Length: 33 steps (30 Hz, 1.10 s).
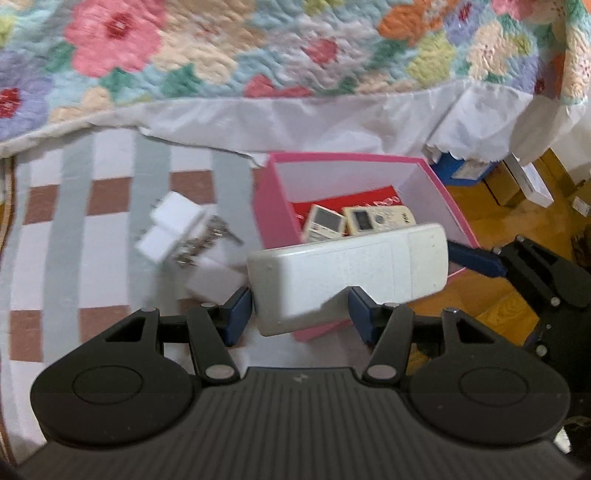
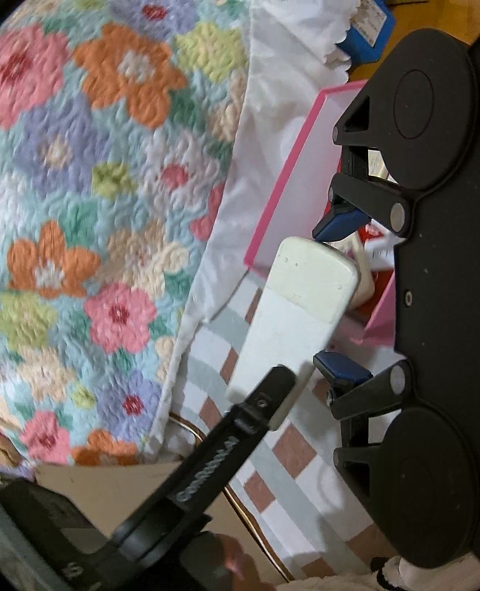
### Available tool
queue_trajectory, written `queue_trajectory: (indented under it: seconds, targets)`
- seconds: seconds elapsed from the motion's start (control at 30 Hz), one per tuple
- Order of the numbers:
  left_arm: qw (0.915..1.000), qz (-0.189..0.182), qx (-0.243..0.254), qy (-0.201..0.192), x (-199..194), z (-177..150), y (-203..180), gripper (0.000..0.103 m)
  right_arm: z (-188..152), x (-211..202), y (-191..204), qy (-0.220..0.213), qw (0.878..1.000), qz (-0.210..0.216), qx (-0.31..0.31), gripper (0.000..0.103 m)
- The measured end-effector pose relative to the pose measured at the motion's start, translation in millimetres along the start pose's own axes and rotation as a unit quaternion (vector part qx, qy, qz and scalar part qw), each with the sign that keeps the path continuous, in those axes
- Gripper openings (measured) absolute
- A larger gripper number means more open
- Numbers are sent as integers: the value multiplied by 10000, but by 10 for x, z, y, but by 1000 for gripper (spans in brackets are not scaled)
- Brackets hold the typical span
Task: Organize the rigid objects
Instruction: 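Carry the white remote into the pink box and release it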
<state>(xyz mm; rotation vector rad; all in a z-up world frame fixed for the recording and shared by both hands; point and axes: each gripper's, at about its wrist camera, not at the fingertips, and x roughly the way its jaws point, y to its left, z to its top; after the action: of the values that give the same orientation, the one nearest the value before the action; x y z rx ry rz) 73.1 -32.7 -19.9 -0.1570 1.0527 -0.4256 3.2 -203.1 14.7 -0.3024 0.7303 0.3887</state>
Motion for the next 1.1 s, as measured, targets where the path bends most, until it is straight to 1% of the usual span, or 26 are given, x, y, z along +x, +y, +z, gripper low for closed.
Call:
queue_trajectory:
  seconds: [0.1, 0.13, 0.27, 0.37, 0.4, 0.5, 0.57, 0.6, 0.67, 0.73, 0.77, 0.83, 0.9, 1.0, 1.03, 1.1]
  targets:
    - [9998, -99, -90, 121, 195, 108, -137, 55, 3, 63, -228, 54, 9999, -76, -56, 72]
    - [9997, -99, -139, 159, 282, 152, -180, 55, -12, 98, -311, 65, 9999, -87, -43, 70]
    - [9987, -150, -357, 331, 606, 315, -304, 55, -76, 222, -666, 60, 9996, -63, 262, 69]
    - [9981, -198, -470, 356, 790, 454, -431, 55, -94, 269, -911, 83, 9989, -105, 448, 66]
    - [9983, -181, -464, 315, 837, 503, -481, 55, -84, 279, -1005, 94, 9986, -93, 514, 64]
    - [9993, -26, -354, 145, 999, 656, -627, 56, -46, 388, -1348, 295, 9963, 42, 805, 53]
    - [9999, 32, -157, -35, 1112, 743, -734, 55, -49, 535, -1575, 487, 9942, 37, 963, 41]
    - [9999, 38, -49, -101, 1164, 774, -780, 55, -61, 618, -1698, 570, 9926, 22, 1077, 38]
    - [9997, 104, 69, -202, 1291, 844, -845, 55, -91, 759, -1876, 681, 9902, 101, 1218, 38]
    - [9994, 219, 164, -188, 1443, 904, -882, 55, -109, 855, -1955, 727, 9901, 97, 1194, 37]
    - [9993, 308, 187, -118, 1542, 930, -890, 55, -116, 913, -1971, 760, 9903, 97, 1159, 37]
    - [9992, 366, 164, 18, 1708, 954, -875, 55, -109, 1017, -1973, 826, 9909, 50, 1061, 37]
    - [9992, 388, 59, 104, 1871, 956, -819, 54, -102, 1132, -1973, 885, 9919, -10, 914, 37]
    - [9986, 399, -205, 276, 2092, 995, -726, 54, -99, 1322, -2005, 1099, 9902, -26, 866, 37]
    - [9986, 402, -240, 241, 2133, 998, -719, 54, -103, 1367, -2011, 1126, 9900, -76, 843, 36]
    - [9990, 429, -112, 74, 2201, 1009, -751, 54, -119, 1480, -2025, 1237, 9893, -215, 743, 36]
